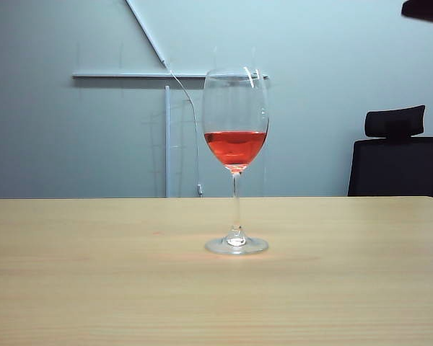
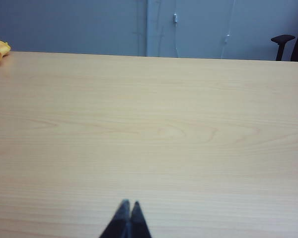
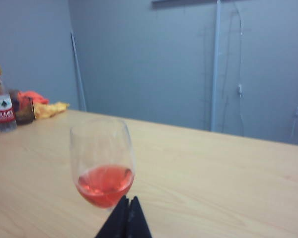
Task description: Gently pick up the goblet, rotate it counterclockwise for two full turns (viewing from above), and then place it back on the table.
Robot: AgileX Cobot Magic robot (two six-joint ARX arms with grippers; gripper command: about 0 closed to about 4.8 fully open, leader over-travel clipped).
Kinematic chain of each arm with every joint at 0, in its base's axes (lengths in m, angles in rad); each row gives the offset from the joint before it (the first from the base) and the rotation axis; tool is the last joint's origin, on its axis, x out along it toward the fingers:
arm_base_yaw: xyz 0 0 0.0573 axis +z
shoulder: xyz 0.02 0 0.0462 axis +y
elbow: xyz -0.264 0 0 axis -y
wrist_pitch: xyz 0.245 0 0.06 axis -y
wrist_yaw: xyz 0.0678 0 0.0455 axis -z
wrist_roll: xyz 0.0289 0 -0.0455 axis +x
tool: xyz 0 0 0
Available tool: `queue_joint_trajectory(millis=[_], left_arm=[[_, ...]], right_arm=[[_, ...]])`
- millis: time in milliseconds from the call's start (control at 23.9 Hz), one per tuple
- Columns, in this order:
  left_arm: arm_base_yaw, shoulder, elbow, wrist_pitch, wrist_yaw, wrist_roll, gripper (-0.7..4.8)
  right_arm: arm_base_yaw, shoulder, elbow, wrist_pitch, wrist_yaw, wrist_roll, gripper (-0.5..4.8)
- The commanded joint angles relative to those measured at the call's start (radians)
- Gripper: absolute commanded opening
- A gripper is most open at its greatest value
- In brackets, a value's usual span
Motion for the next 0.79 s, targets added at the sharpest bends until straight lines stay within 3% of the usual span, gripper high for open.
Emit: queue_joint_trajectory(millis=[42, 209, 460, 794], left_arm=[[0.0, 0.002, 0.003, 0.006, 0.004, 0.001, -0.05], [0.0, 0.002, 0.003, 0.006, 0.004, 0.001, -0.05], [0.0, 0.002, 0.003, 0.006, 0.004, 0.001, -0.05], [0.0, 0.002, 0.003, 0.006, 0.004, 0.001, -0.05]], right_arm=[[0.0, -0.04, 0.003, 0.012, 0.002, 0.001, -0.09], [0.0, -0.084, 0.003, 0.011, 0.002, 0.0, -0.09], [-0.015, -0.109, 0.0, -0.024, 0.108, -0.162, -0.09], [-0.286, -0.143, -0.019, -0.117, -0.026, -0.132, -0.09]])
